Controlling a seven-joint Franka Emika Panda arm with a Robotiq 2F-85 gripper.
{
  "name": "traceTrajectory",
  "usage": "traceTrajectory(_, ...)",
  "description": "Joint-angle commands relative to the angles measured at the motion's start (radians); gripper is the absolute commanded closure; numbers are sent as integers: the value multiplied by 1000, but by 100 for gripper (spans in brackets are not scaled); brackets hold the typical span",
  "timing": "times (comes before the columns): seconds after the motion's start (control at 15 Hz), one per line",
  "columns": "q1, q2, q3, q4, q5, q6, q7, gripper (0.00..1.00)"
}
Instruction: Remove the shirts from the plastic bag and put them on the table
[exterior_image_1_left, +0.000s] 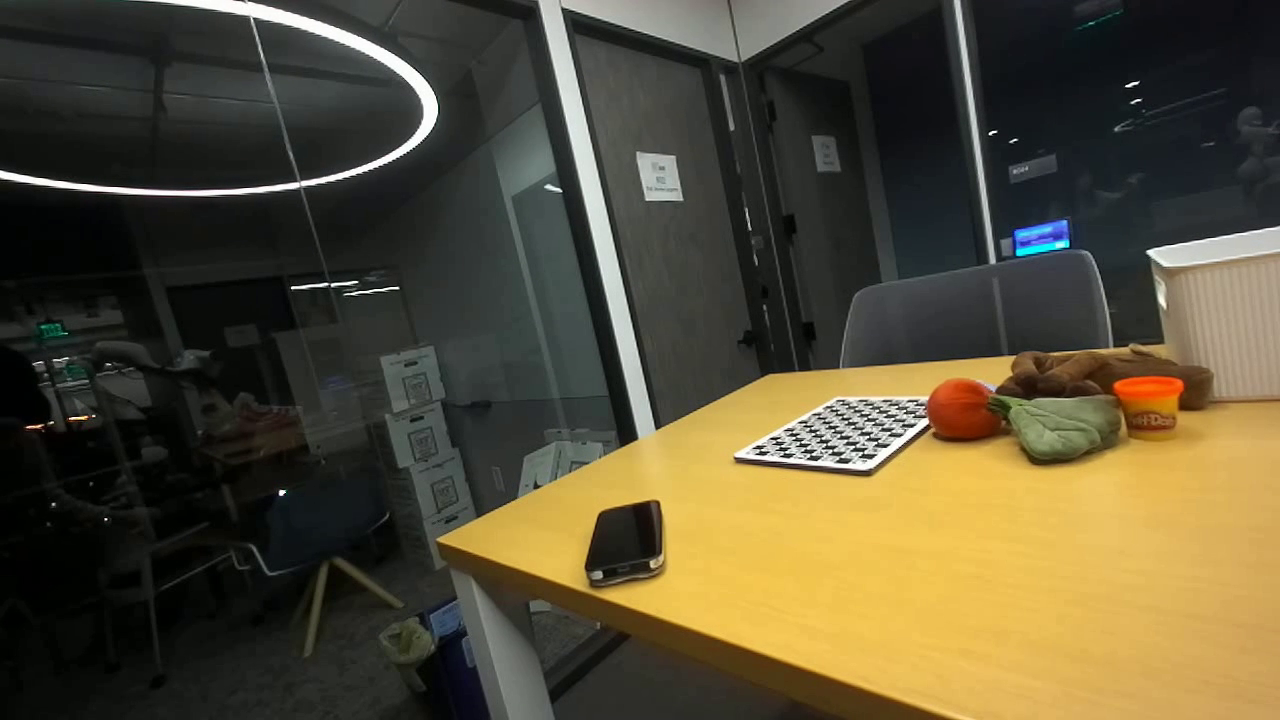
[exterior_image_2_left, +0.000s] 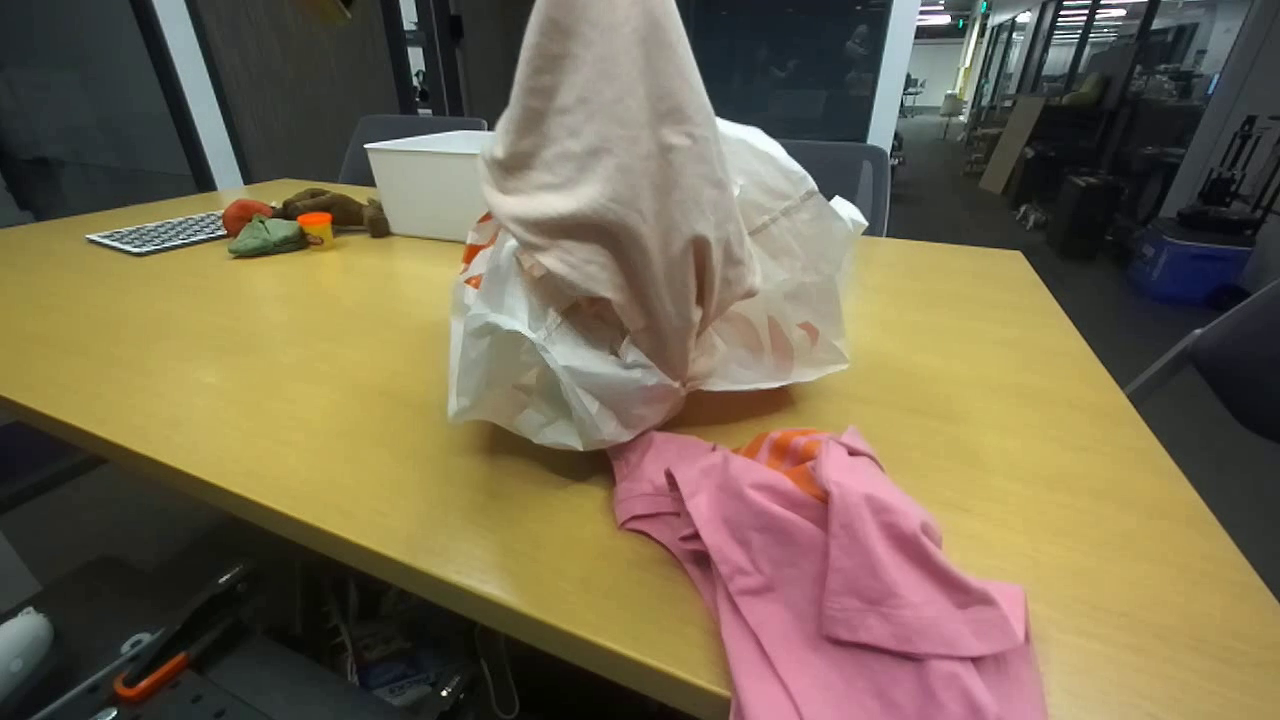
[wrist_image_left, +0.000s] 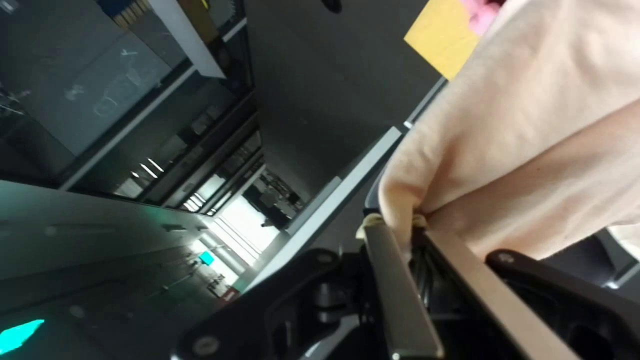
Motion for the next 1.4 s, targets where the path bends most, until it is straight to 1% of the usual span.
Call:
traceTrajectory(0.0, 33, -15, -26, 34, -43, -153, 116, 88)
traceTrajectory(0.07, 52, -33, -36, 30, -39, -158, 144, 88)
traceTrajectory(0.13, 85, -57, -53, 20, -31, -128, 136, 88)
traceTrajectory(0.27, 139, -115, -61, -7, -50, -69, 138, 88)
traceTrajectory(0.33, 162, -140, -55, -10, -59, -68, 138, 89)
traceTrajectory(0.53, 220, -220, -28, -8, -102, -91, 143, 87)
traceTrajectory(0.6, 233, -246, -16, -5, -119, -104, 150, 89)
traceTrajectory(0.67, 250, -270, 1, -8, -135, -112, 159, 88)
traceTrajectory(0.87, 302, -349, 26, -14, -190, -96, 158, 88)
traceTrajectory(1.0, 351, -394, 28, -25, -221, -58, 141, 86)
traceTrajectory(1.07, 379, -401, 22, -29, -227, -29, 136, 92)
traceTrajectory(1.2, 418, -402, 1, -34, -241, 48, 140, 93)
traceTrajectory(1.27, 433, -406, -10, -38, -251, 96, 141, 97)
traceTrajectory(1.33, 445, -400, -23, -38, -254, 148, 135, 94)
